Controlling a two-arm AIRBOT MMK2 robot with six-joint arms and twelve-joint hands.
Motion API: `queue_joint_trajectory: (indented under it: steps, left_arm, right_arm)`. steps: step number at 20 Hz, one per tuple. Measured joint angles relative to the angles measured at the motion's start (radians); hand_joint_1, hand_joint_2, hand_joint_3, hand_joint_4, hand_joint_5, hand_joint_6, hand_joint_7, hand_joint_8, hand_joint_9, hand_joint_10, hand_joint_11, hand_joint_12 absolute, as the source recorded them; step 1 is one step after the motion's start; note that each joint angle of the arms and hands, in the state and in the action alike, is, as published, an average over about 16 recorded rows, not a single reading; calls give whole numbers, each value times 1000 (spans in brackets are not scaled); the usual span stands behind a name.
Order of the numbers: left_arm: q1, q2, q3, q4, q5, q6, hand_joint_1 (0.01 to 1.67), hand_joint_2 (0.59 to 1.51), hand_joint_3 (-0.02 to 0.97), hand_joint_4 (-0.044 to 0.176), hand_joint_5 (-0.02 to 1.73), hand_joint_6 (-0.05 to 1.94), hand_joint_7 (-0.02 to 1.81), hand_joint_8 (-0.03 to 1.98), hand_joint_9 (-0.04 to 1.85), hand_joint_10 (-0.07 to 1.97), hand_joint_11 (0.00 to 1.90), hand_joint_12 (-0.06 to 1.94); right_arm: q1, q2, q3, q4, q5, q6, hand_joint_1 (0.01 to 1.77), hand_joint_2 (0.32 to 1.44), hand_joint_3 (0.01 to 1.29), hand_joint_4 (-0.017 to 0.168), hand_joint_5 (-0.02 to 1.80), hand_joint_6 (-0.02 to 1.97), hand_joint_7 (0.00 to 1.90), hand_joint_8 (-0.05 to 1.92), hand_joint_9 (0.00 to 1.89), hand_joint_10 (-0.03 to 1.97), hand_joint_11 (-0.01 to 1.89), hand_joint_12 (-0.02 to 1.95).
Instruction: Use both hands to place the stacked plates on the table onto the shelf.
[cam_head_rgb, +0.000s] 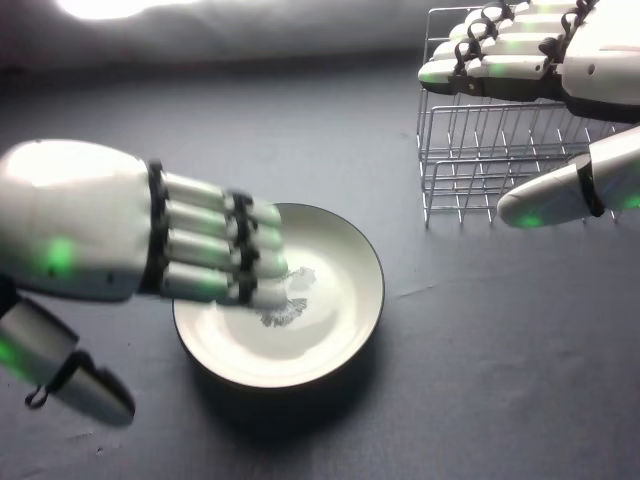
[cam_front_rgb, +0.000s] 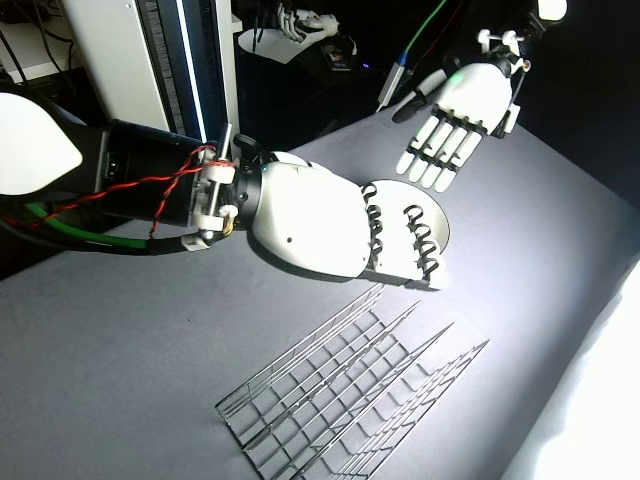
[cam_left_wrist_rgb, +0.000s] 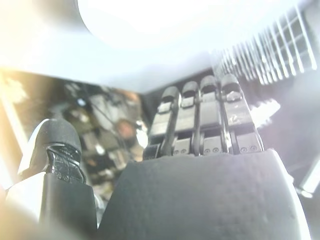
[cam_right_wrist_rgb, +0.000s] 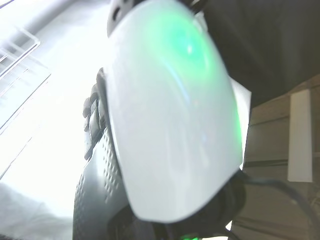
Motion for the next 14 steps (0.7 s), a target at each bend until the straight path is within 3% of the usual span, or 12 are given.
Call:
queue_joint_trajectory:
  steps: [9, 14]
  left_arm:
    - [25, -48, 94, 100, -46, 40, 15, 1150, 4, 6, 20, -7, 21, -8, 17, 7, 13, 12]
    - [52, -81, 139, 127, -47, 29, 15, 1152, 5, 6, 21, -6, 20, -8, 20, 7, 14, 12]
  right_arm:
    - [-19, 6, 0, -7, 20, -9, 17, 1019, 14, 3, 16, 27, 21, 6, 16, 9, 22, 20]
    - [-32, 9, 0, -9, 32, -12, 16, 975, 14, 4, 13, 27, 21, 5, 14, 10, 21, 20]
